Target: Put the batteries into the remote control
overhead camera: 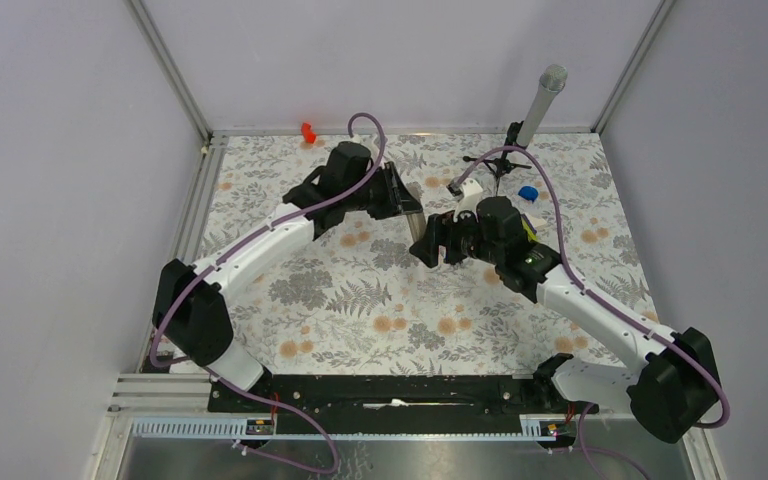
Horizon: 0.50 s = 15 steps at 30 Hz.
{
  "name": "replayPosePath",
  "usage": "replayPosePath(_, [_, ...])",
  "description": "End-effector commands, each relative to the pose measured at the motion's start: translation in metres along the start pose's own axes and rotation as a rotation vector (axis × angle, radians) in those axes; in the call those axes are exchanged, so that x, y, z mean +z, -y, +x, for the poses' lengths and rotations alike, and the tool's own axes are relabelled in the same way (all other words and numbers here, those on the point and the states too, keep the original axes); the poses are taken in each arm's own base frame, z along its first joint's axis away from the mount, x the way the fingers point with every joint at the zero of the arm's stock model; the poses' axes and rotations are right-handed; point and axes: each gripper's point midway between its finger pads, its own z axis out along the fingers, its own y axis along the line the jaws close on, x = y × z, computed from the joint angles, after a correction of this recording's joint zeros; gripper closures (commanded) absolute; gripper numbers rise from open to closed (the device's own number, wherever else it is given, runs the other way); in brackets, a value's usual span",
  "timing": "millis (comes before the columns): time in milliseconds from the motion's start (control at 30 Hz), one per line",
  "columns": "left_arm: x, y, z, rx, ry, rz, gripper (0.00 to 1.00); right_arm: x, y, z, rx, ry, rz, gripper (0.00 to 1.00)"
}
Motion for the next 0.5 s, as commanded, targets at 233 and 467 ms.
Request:
replayPosePath(233, [-0.069, 0.055, -0.037, 0.093, 0.129, 0.354, 1.00, -0.058, -0.047, -0.069, 0.585, 0.412, -0.209, 0.01])
replayPosePath(467, [-0.106, 0.090, -0.044, -0.041, 0.185, 0.551, 1.00, -0.069, -0.061, -0.090, 0.728, 0.489, -0.348, 0.01])
